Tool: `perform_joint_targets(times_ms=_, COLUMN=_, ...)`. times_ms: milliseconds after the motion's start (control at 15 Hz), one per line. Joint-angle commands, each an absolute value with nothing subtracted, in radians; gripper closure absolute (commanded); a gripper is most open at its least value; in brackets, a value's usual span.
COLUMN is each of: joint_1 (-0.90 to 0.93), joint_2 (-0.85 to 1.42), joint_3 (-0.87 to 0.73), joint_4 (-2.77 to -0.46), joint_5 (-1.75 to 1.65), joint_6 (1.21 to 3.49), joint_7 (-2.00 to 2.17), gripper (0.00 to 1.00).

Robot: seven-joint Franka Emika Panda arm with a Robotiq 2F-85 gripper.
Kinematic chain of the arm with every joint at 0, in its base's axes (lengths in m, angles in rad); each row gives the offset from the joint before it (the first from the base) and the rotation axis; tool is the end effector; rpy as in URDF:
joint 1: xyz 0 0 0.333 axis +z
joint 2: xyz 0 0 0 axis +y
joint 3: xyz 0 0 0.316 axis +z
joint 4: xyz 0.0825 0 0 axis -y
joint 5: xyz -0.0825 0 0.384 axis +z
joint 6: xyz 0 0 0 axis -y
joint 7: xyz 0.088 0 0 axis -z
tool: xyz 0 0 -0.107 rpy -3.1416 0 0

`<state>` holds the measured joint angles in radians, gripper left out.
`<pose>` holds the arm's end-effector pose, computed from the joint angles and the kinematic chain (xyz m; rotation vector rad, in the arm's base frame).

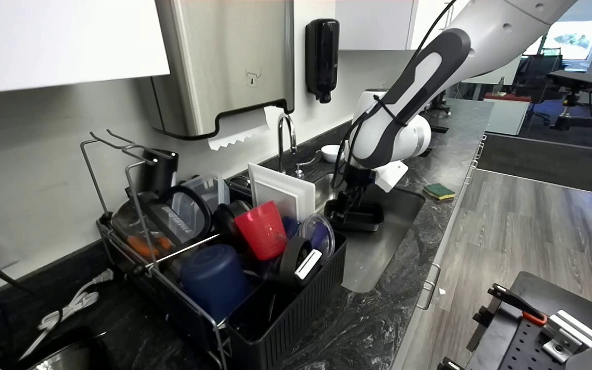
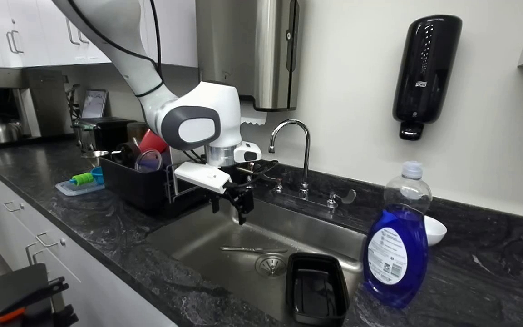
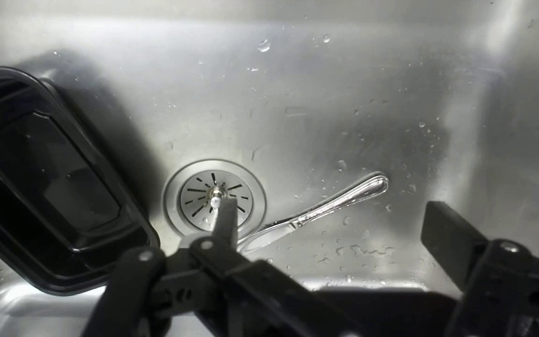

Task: Move the black bowl from the sink to on the plate dryer

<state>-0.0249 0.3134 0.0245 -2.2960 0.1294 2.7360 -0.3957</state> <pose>0.5424 -0.0050 0.2240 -3.0647 -0.4286 -0.2117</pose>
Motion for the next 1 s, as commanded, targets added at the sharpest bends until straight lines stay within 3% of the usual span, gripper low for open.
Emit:
perform_joint_targets(times_ms=0, joint_1=-0.107, joint_2=0.414, joint_3=0.089, joint_4=-2.234, joint_5=0.131, joint_6=2.819, joint_7=-0.479, gripper=0.00)
perform_joint_targets(times_ms=933, joint_1=-0.248, joint_2=0.862, joint_3=0.105, joint_4=-1.659, joint_5=-0.077, joint_6=2.628, joint_7=-0.563, gripper=0.00)
